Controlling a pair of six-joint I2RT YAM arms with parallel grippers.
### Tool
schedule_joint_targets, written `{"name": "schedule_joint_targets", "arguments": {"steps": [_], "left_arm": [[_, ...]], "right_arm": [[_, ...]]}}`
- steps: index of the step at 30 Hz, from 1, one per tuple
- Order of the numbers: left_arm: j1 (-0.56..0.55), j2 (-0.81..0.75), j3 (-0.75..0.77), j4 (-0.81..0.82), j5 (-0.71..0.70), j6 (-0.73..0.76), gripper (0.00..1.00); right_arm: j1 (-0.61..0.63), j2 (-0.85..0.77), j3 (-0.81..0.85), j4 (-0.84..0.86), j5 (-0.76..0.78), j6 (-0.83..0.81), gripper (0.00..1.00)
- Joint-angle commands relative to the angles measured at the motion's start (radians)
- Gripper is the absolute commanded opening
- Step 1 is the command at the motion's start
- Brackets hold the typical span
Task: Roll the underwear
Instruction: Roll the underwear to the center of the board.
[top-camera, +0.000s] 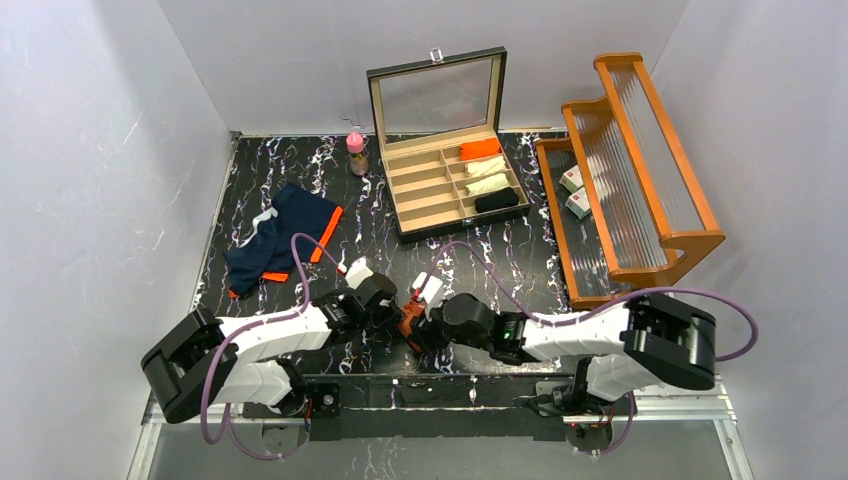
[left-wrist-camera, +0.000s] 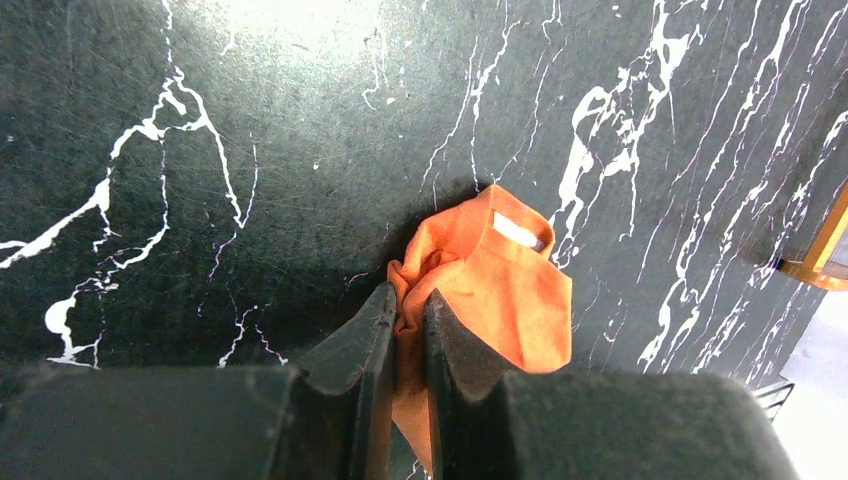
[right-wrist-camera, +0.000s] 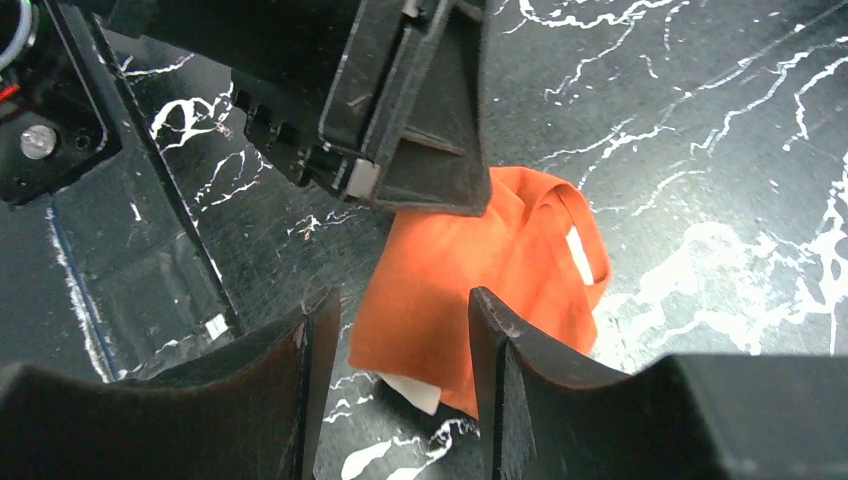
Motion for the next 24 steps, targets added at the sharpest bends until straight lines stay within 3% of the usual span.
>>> {"name": "schedule_joint_targets", "arguments": {"steps": [1, 6, 12, 15, 21, 24], "left_arm": [[-0.003, -0.021, 0.022, -0.073, -0.053, 0.0, 0.0], [-0.003, -0.04, 0.024, -0.091, -0.06, -0.005, 0.0], [-0.003, -0.069, 0.01, -0.099, -0.071, -0.017, 0.06], [-0.004, -0.092, 0.001, -0.107, -0.082, -0.027, 0.19], [-0.003, -0.147, -0.016, -0.081, -0.09, -0.025, 0.58], [-0.003, -0.16, -0.027, -0.038, -0.07, 0.005, 0.64]], "right_arm": [[0.04, 0.098, 0.077, 0.039, 0.07, -0.049, 0.56], [0.062, 0.176, 0.062, 0.015, 0.142, -0.014, 0.46], [0.062, 0.192, -0.01, 0.036, 0.146, 0.056, 0.23], [0.04, 0.182, -0.085, 0.15, 0.053, 0.132, 0.14], [-0.107, 0.215, -0.241, 0.482, -0.237, 0.39, 0.12], [-0.17, 0.266, -0.297, 0.622, -0.308, 0.514, 0.12]]}}
